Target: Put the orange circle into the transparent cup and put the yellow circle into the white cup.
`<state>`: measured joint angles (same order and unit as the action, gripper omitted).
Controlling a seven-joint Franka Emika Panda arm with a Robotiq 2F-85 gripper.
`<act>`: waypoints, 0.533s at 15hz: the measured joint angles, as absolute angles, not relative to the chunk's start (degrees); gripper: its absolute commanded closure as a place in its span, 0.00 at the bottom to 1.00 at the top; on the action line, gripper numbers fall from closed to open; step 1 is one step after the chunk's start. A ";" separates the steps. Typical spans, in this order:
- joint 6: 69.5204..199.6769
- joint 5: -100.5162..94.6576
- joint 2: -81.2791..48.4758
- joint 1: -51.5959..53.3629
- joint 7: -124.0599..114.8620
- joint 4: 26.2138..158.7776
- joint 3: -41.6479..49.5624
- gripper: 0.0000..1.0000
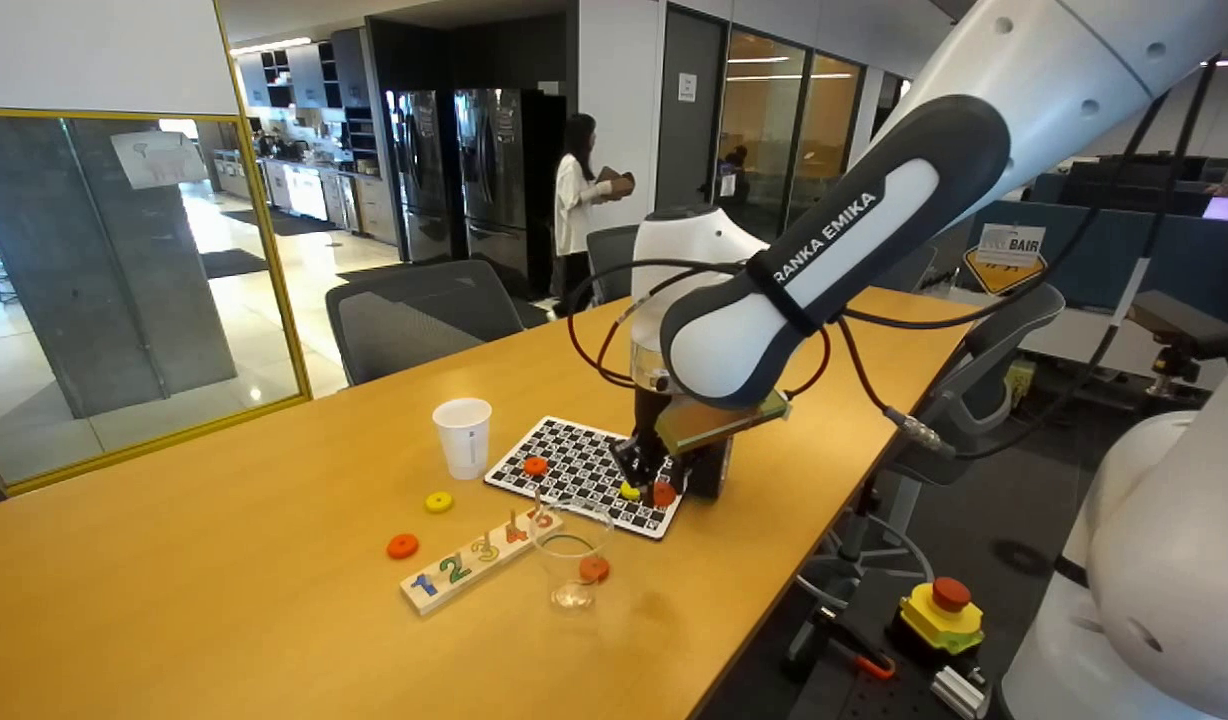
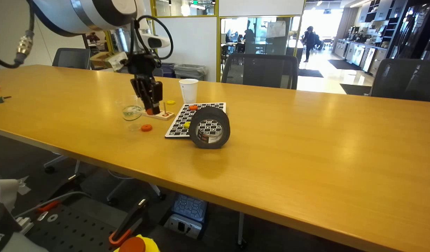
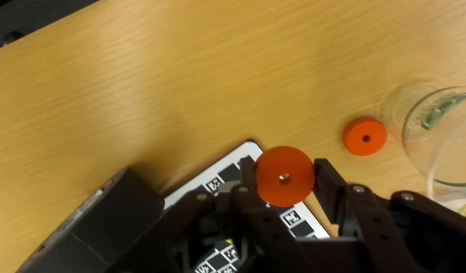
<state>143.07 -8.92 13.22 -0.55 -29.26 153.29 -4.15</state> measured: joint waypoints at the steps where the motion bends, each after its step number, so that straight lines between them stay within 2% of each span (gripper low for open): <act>1: 142.97 -8.69 14.63 -0.24 -28.96 152.97 -5.01 0.75; 8: 143.44 -2.62 16.23 3.24 -21.06 150.66 -7.00 0.75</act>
